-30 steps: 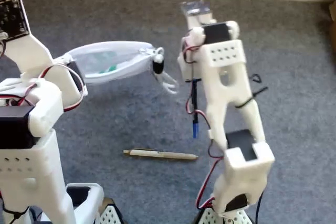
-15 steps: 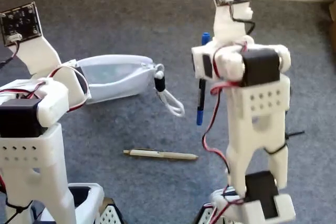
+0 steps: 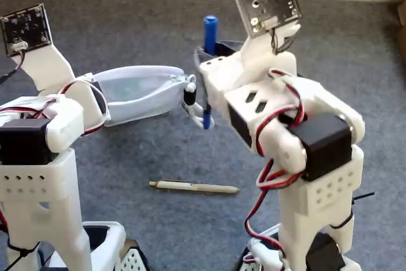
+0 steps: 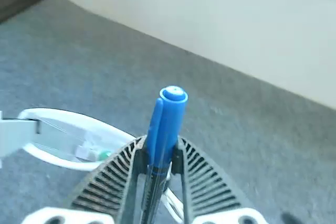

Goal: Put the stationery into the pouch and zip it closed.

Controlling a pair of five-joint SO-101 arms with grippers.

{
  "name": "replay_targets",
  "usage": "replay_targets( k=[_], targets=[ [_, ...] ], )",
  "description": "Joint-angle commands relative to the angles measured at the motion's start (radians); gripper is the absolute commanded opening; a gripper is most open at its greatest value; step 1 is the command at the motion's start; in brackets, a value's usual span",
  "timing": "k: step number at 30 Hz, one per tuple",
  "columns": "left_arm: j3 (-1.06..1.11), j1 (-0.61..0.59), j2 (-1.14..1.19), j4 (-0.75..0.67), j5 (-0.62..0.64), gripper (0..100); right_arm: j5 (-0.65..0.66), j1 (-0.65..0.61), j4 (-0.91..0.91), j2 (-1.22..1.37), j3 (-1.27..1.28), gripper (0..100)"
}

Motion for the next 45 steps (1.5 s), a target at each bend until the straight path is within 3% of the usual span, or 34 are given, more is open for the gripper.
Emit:
replay_targets(
  k=[1, 17, 28, 35, 45],
  targets=[
    [-0.01, 0.015, -0.01, -0.009, 0.003, 1, 0.009, -0.065, -0.077, -0.041, -0.008, 0.5],
    [-0.01, 0.015, -0.01, -0.008, 0.003, 1, 0.014, -0.176, -0.383, -0.019, 0.004, 0.5],
    [-0.01, 0.015, -0.01, -0.005, 0.003, 1, 0.028, -0.133, -0.665, 0.001, 0.314, 0.5],
    [-0.01, 0.015, -0.01, -0.003, 0.003, 1, 0.201, -0.104, -0.835, -0.013, 0.527, 0.5],
    [-0.01, 0.015, -0.01, -0.003, 0.003, 1, 0.425, -0.128, -1.101, -0.248, 0.954, 0.5]
  ],
)
